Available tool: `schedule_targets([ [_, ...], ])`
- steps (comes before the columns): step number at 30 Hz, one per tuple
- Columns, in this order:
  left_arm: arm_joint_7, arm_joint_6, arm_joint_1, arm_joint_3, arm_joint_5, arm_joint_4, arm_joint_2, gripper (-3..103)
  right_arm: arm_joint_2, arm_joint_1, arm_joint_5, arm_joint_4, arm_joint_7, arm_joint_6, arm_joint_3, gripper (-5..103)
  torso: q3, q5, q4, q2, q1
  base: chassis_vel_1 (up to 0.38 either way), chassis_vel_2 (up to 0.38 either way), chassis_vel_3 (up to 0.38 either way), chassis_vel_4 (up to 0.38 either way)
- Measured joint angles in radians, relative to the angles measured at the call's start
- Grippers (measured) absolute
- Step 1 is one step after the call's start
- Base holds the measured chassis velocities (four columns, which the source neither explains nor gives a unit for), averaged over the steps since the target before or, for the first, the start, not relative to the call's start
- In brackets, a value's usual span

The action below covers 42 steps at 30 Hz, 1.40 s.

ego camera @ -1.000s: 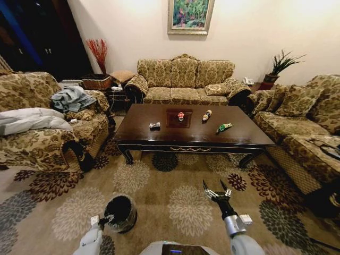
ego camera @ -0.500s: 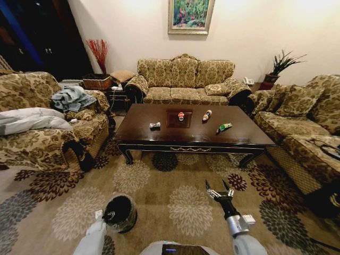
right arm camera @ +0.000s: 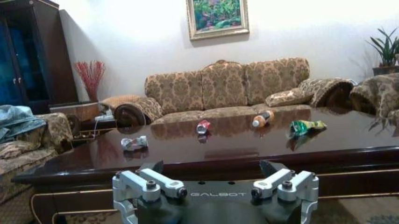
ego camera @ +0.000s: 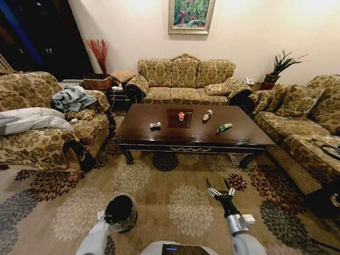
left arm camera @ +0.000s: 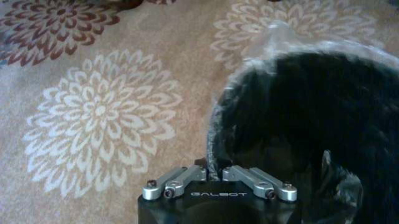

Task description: Move to the front of the table and place the trash on the table into the trash bin.

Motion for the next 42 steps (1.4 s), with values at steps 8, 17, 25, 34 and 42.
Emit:
schedule_targets([
  [8, -0.011, 0.018, 0.032, 0.007, -0.016, -0.059, -0.012, 2, -0.003, -0.003, 0.007, 0.001, 0.000, 0.004, 0.008, 100, 0.000, -0.0004, -0.0001, 0.000, 0.000, 0.000, 0.000, 0.000, 0.000],
  [17, -0.042, 0.093, 0.237, 0.018, -0.096, -0.464, -0.017, 2, 0.004, 0.018, 0.012, -0.017, -0.004, 0.007, -0.011, 100, 0.000, 0.0005, 0.0003, 0.000, 0.000, 0.000, 0.000, 0.000, 0.000],
  [25, -0.167, 0.206, 0.336, 0.000, -0.329, -0.771, -0.034, 2, 0.001, 0.017, 0.026, -0.020, -0.017, 0.014, -0.017, 100, 0.000, 0.0000, -0.0002, 0.000, 0.000, 0.000, 0.000, 0.000, 0.000],
  [34, -0.311, 0.262, 0.488, -0.005, -0.436, -1.268, -0.088, 2, -0.006, 0.030, 0.033, 0.017, -0.020, 0.026, -0.013, 100, 0.000, 0.0003, 0.0000, 0.000, 0.000, 0.000, 0.000, 0.000, 0.000],
  [42, -0.295, 0.270, 0.645, -0.026, -0.412, -1.598, -0.075, 2, -0.005, 0.028, 0.034, 0.034, -0.021, 0.035, -0.016, 100, 0.000, 0.0001, 0.0001, 0.000, 0.000, 0.000, 0.000, 0.000, 0.000],
])
